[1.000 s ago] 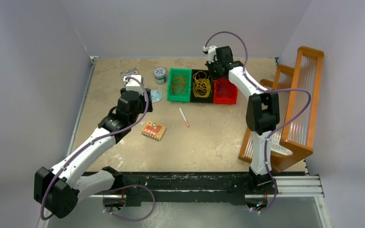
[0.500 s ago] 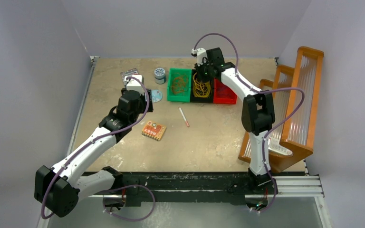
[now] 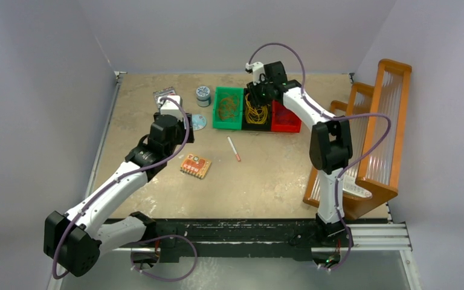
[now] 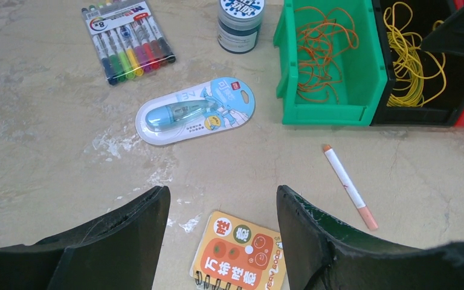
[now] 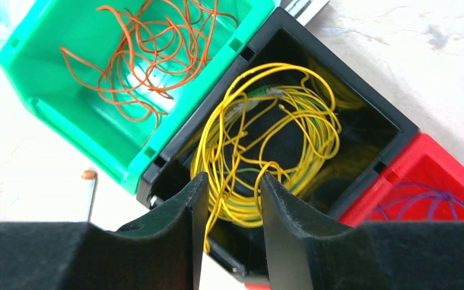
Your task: Untangle the cables
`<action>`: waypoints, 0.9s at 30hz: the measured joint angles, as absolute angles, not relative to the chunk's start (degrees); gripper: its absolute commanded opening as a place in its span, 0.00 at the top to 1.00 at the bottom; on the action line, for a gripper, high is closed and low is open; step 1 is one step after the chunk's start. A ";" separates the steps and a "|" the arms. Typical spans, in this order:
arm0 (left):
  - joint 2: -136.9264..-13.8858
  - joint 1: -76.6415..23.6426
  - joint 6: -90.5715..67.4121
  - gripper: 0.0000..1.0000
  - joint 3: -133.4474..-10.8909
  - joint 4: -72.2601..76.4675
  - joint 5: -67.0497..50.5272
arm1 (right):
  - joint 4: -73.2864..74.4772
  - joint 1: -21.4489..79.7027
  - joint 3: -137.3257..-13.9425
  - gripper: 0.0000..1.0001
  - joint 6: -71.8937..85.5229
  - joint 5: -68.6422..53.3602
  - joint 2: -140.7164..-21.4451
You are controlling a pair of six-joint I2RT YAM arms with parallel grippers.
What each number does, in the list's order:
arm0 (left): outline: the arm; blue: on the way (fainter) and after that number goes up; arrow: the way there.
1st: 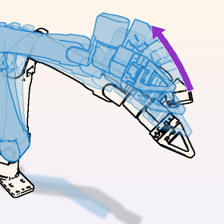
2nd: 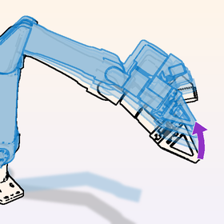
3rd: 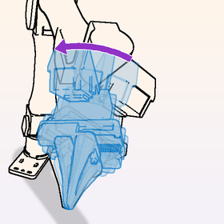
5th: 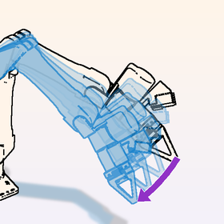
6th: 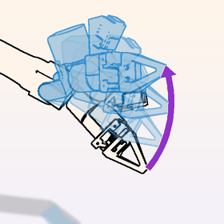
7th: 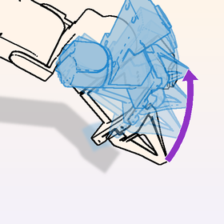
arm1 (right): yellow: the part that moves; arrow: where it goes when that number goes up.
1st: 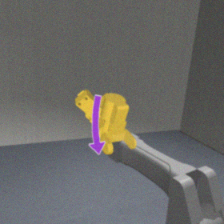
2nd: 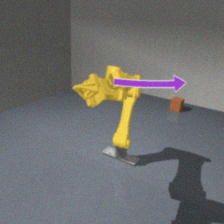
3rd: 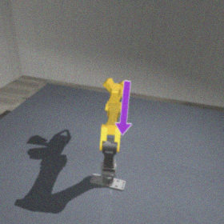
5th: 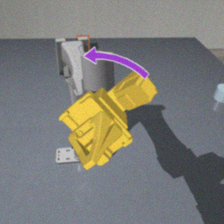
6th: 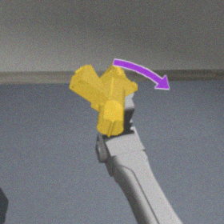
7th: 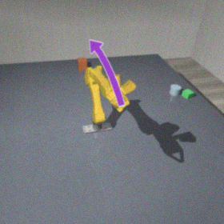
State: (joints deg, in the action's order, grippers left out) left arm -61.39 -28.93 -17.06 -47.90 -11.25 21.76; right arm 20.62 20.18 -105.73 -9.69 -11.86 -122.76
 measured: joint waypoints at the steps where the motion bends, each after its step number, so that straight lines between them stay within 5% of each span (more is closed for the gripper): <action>1: -61.14 -28.93 -17.15 0.36 -47.90 -11.38 21.87 | 20.60 20.18 -104.97 0.58 -9.67 -11.31 -121.67; 16: -60.14 -28.88 -17.45 0.36 -47.90 -11.88 24.01 | 7.20 16.29 -87.39 0.48 -10.50 -12.88 -92.71; 27: -60.64 -28.88 -17.45 0.36 -47.92 -12.14 23.97 | 5.96 18.28 -86.85 0.55 -10.33 -23.42 -101.34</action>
